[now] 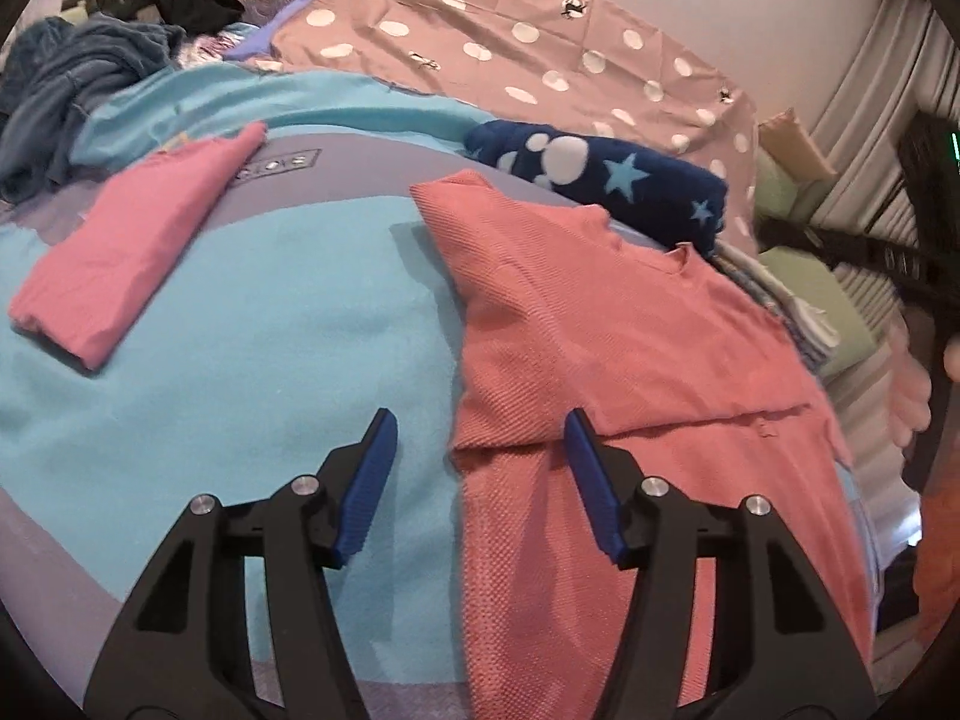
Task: Fold small clothes
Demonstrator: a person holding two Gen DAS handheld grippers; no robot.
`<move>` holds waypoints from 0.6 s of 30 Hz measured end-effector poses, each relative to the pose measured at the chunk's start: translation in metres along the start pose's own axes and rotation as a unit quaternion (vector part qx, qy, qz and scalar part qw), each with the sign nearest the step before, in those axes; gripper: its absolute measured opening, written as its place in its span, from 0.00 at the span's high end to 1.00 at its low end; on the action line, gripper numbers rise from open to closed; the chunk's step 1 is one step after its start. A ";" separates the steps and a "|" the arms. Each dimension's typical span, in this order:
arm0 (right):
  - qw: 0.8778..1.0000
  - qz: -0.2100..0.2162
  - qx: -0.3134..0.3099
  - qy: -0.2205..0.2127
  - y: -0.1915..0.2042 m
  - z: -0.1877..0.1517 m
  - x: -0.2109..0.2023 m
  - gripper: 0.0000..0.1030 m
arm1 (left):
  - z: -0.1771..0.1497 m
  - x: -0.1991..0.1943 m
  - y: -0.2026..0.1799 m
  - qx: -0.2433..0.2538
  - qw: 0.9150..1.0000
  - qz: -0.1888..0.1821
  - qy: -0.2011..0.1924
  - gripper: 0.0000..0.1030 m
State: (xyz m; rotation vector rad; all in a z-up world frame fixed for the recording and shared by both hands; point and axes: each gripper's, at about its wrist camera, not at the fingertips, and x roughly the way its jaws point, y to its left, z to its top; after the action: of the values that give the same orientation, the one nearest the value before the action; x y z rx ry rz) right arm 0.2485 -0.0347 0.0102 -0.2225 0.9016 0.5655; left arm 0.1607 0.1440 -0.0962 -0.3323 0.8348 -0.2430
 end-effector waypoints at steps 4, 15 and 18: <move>0.996 0.044 -0.064 0.041 0.058 0.049 0.053 0.63 | 0.000 0.006 0.000 0.001 1.000 -0.014 0.005 0.44; 0.971 -0.026 -0.144 0.188 0.106 0.078 0.161 0.64 | 0.007 0.016 0.012 -0.020 0.997 -0.070 0.009 0.54; 0.959 -0.052 -0.180 0.214 0.116 0.073 0.173 0.96 | 0.013 0.024 0.016 -0.031 0.996 -0.077 0.014 0.66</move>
State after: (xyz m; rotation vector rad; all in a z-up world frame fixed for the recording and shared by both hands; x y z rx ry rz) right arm 0.3183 0.1561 -0.0769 -0.7398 1.1922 0.5914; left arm 0.1874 0.1533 -0.1100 -0.4541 0.8470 -0.3671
